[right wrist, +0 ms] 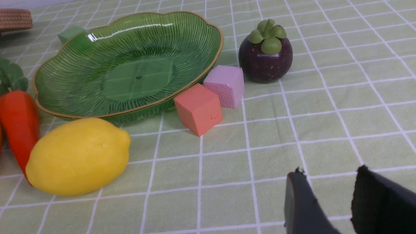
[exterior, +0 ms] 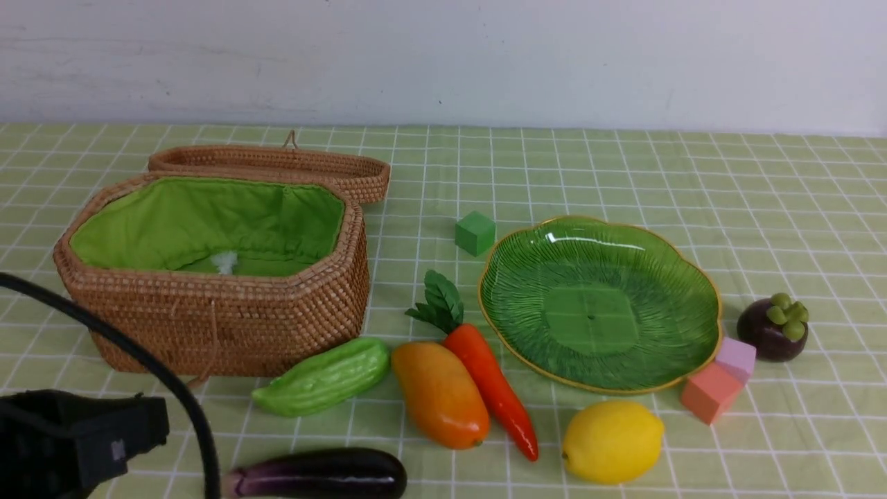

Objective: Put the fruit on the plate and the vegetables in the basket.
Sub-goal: Use the left arm to grab an eggplant and put it into the left basket

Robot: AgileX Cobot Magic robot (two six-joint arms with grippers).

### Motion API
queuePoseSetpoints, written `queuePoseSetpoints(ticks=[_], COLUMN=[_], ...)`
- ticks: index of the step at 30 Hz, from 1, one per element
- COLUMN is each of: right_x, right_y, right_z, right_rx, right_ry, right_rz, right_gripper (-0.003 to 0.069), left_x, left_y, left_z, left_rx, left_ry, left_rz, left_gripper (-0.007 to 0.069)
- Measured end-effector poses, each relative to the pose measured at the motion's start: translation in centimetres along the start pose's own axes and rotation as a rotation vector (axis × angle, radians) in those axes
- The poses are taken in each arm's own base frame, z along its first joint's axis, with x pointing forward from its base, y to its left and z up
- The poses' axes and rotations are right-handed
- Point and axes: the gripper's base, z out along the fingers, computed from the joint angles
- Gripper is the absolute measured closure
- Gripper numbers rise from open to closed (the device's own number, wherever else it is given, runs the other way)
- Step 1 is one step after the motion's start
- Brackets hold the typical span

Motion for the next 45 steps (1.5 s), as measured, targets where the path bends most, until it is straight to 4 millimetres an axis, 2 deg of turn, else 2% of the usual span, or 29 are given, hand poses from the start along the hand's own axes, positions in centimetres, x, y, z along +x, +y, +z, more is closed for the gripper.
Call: queuePoseSetpoints(ticks=[4,7,11,16,22,24,25,27,30,33,39,45], right_x=[-0.2,-1.1,-2.4,-3.3,-10.8,-12.0,-14.1,-16.2,-18.9,-21.3,-22.7,-22.7], right_y=[0.4,0.6,0.7,1.2,4.6,5.1,5.8,6.4,7.1,7.8,8.6,8.8], right_z=[0.1,0.0,-0.3,-0.9,-5.0,-5.6,-6.4,-7.2,-8.0,-8.8,-10.5,-10.8], right_rx=[-0.048,-0.096,-0.139,-0.182,-0.314,-0.334,-0.360,-0.382,-0.415,-0.464,-0.576,-0.633], right_ry=[-0.036,-0.125,-0.259,-0.216,0.124,0.189,0.294,0.379,0.418,0.365,0.266,0.246], right_rz=[0.171,0.319,0.435,0.527,0.201,0.134,0.042,-0.044,-0.131,-0.201,-0.336,-0.388], right_gripper=[0.0417,0.0417,0.0421,0.0474,0.0622,0.0639,0.0652,0.0654,0.0654,0.0654,0.0652,0.0650], left_x=[0.3,0.7,0.6,0.4,0.5,0.4,0.1,-0.4,-1.0,-1.6,-1.7,-1.4], left_y=[-1.2,-1.8,-2.2,-2.4,-2.9,-3.1,-3.6,-4.0,-4.7,-5.2,-5.4,-5.8], left_z=[-0.2,-0.2,-0.2,-0.2,-0.7,-0.9,-1.3,-1.7,-2.2,-2.5,-2.5,-0.7], left_rx=[0.074,0.117,0.152,0.180,0.209,0.217,0.232,0.240,0.252,0.269,0.282,0.303], left_ry=[0.038,0.072,0.054,0.034,0.076,0.087,0.101,0.118,0.165,0.210,0.253,0.341], left_rz=[0.137,0.230,0.191,0.208,0.291,0.303,0.322,0.347,0.384,0.422,0.499,0.600], left_gripper=[0.0638,0.0638,0.0638,0.0638,0.0638,0.0638,0.0638,0.0638,0.0638,0.0638,0.0638,0.0638])
